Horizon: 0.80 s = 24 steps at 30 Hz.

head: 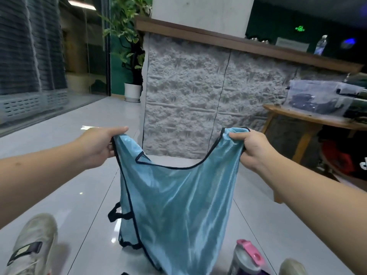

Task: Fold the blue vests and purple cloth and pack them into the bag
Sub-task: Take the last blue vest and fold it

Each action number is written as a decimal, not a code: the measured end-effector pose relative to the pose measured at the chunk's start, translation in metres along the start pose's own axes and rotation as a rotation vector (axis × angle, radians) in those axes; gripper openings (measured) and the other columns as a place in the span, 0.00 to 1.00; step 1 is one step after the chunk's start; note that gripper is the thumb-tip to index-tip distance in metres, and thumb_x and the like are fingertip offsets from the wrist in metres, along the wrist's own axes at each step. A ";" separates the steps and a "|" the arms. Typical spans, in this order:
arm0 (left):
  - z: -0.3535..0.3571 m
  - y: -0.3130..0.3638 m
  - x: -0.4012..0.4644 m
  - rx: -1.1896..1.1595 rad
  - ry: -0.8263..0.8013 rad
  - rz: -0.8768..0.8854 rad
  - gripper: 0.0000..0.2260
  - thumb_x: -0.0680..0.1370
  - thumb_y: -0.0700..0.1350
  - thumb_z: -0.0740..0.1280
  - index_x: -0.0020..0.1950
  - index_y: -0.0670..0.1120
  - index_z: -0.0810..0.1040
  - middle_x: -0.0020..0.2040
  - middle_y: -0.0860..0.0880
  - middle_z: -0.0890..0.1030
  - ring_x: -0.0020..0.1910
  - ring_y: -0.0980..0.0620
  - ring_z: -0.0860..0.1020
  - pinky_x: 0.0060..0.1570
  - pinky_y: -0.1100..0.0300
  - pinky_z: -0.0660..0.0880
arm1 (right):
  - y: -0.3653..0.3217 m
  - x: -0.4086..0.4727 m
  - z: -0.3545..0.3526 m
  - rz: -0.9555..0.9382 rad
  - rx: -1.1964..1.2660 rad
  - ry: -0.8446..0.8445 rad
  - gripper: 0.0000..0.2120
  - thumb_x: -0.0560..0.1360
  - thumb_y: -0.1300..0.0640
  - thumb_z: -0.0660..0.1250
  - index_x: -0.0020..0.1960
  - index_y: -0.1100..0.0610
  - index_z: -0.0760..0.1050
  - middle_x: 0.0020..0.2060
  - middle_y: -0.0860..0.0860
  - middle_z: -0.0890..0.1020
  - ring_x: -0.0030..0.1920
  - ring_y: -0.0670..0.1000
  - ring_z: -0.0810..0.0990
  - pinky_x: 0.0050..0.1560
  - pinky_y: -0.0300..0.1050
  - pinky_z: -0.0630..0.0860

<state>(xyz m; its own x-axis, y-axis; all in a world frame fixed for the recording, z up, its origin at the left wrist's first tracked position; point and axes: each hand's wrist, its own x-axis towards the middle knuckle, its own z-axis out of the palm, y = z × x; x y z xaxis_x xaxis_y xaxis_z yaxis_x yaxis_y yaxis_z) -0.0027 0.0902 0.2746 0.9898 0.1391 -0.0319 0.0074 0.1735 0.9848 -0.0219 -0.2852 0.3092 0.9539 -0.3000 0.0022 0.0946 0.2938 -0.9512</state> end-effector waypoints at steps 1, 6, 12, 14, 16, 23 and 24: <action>0.001 0.001 -0.002 -0.039 -0.030 -0.006 0.06 0.77 0.43 0.75 0.48 0.42 0.79 0.41 0.44 0.84 0.38 0.47 0.84 0.44 0.52 0.80 | -0.002 -0.004 -0.001 0.013 0.026 -0.002 0.15 0.72 0.76 0.69 0.57 0.68 0.79 0.53 0.66 0.86 0.48 0.64 0.87 0.49 0.59 0.85; 0.013 0.006 -0.007 -0.123 -0.065 0.003 0.04 0.77 0.33 0.71 0.51 0.37 0.81 0.51 0.40 0.85 0.45 0.46 0.85 0.51 0.54 0.80 | -0.015 -0.020 -0.001 0.038 0.104 -0.120 0.29 0.78 0.74 0.64 0.73 0.52 0.73 0.61 0.62 0.81 0.48 0.59 0.88 0.56 0.58 0.84; 0.027 0.018 -0.015 -0.288 -0.086 0.082 0.21 0.76 0.27 0.69 0.66 0.43 0.75 0.54 0.40 0.84 0.47 0.46 0.85 0.42 0.57 0.84 | -0.022 -0.027 0.001 0.051 0.049 -0.253 0.10 0.82 0.61 0.67 0.60 0.54 0.84 0.49 0.53 0.88 0.46 0.52 0.87 0.52 0.54 0.82; 0.030 0.021 -0.017 -0.225 -0.129 0.092 0.19 0.77 0.26 0.67 0.63 0.43 0.80 0.54 0.40 0.85 0.47 0.47 0.86 0.43 0.59 0.83 | -0.023 -0.025 0.002 0.032 -0.007 -0.241 0.13 0.80 0.65 0.68 0.61 0.53 0.84 0.50 0.53 0.88 0.46 0.52 0.87 0.47 0.52 0.80; 0.032 0.022 -0.019 -0.107 -0.128 0.087 0.16 0.76 0.26 0.68 0.58 0.42 0.82 0.54 0.40 0.85 0.48 0.47 0.86 0.48 0.58 0.82 | -0.024 -0.023 0.003 0.026 -0.179 -0.200 0.21 0.75 0.72 0.70 0.64 0.55 0.82 0.53 0.55 0.87 0.47 0.55 0.86 0.44 0.51 0.81; 0.025 0.017 -0.017 0.419 0.031 0.190 0.11 0.74 0.30 0.75 0.49 0.44 0.85 0.50 0.40 0.83 0.44 0.46 0.81 0.47 0.57 0.78 | -0.038 -0.026 -0.002 -0.059 -0.856 -0.131 0.12 0.73 0.71 0.76 0.53 0.59 0.87 0.50 0.55 0.85 0.43 0.51 0.81 0.24 0.31 0.74; 0.024 0.016 -0.017 0.441 0.032 0.193 0.10 0.74 0.30 0.75 0.49 0.44 0.86 0.49 0.41 0.83 0.45 0.46 0.81 0.47 0.57 0.78 | -0.039 -0.025 -0.003 -0.066 -0.888 -0.122 0.09 0.73 0.70 0.77 0.51 0.59 0.87 0.47 0.55 0.85 0.43 0.50 0.81 0.23 0.31 0.73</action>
<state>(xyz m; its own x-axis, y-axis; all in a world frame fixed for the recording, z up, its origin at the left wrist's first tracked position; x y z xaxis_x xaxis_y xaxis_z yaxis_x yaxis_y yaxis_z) -0.0159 0.0677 0.2953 0.9742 0.1589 0.1604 -0.1097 -0.2878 0.9514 -0.0500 -0.2919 0.3449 0.9827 -0.1781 0.0502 -0.0562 -0.5455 -0.8362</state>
